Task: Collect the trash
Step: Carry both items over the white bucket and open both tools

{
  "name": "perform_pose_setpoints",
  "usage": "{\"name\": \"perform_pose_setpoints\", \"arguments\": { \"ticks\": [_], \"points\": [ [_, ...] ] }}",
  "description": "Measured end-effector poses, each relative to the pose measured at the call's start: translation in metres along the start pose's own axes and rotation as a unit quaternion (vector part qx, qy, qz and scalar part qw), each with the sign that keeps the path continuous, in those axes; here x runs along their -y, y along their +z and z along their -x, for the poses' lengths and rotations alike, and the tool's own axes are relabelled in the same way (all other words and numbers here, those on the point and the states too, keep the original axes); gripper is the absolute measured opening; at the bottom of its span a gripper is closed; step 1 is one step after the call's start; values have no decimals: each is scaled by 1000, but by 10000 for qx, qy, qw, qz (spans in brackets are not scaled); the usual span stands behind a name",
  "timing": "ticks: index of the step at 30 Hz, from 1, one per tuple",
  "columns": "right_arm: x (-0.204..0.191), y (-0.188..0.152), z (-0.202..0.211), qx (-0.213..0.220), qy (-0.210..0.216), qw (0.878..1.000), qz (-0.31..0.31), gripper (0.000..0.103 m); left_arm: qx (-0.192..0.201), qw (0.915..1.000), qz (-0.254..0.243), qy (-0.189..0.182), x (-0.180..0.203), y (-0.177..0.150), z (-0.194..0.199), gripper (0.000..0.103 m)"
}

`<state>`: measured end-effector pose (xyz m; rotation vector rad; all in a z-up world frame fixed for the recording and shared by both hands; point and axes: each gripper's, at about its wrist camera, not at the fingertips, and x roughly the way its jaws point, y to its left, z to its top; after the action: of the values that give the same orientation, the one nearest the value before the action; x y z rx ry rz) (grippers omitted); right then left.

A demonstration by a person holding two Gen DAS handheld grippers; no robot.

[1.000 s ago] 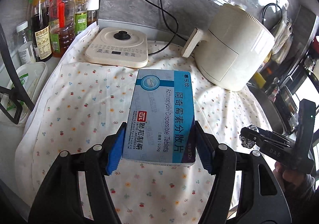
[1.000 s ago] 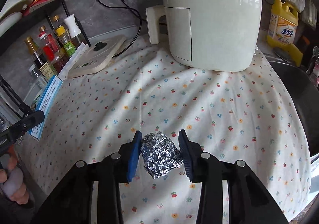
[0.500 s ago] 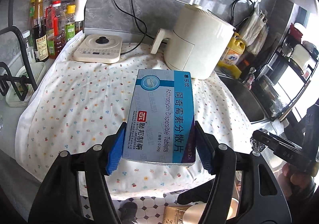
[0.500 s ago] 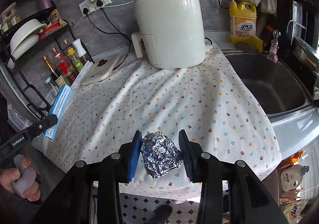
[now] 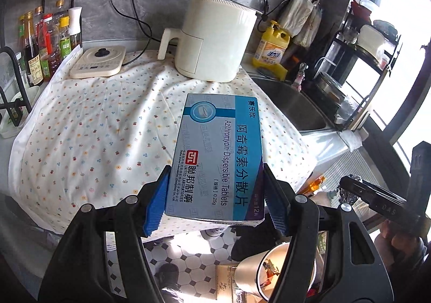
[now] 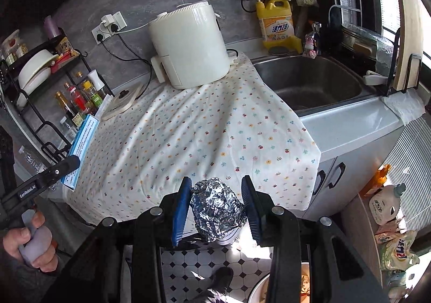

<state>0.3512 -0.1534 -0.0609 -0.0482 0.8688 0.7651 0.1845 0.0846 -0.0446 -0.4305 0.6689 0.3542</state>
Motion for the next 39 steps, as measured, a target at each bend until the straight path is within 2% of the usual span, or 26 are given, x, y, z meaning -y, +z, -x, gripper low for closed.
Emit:
{"name": "perform_pose_setpoints", "arguments": {
  "ticks": [12, 21, 23, 24, 25, 26, 32, 39],
  "points": [
    [59, -83, 47, -133, -344, 9978, -548, 38, -413, 9979, -321, -391, 59, -69, 4, 65],
    [109, -146, 84, -242, -747, 9924, -947, 39, -889, 9899, -718, -838, 118, -126, -11, 65],
    [115, -157, 90, -240, -756, 9921, -975, 45, -1025, 9872, -825, -905, 130, -136, -16, 65],
    [117, -162, 92, -228, -733, 9924, -964, 70, -1082, 9859, -878, -931, 135, -140, -18, 65],
    [120, -165, 94, -220, -773, 9919, -982, 81, -1133, 9846, -924, -958, 140, -144, -20, 65],
    [122, -167, 99, -122, -871, 9910, -1010, 86, -1180, 9833, -969, -988, 145, -148, -22, 65],
    [147, -178, 129, 44, -1029, 9858, -1329, 85, -1414, 9747, -1224, -1223, 177, -165, -30, 65],
    [176, -210, 160, 41, -1285, 9769, -1710, 85, -1705, 9617, -1523, -1514, 215, -190, -41, 65]
  ]
}}
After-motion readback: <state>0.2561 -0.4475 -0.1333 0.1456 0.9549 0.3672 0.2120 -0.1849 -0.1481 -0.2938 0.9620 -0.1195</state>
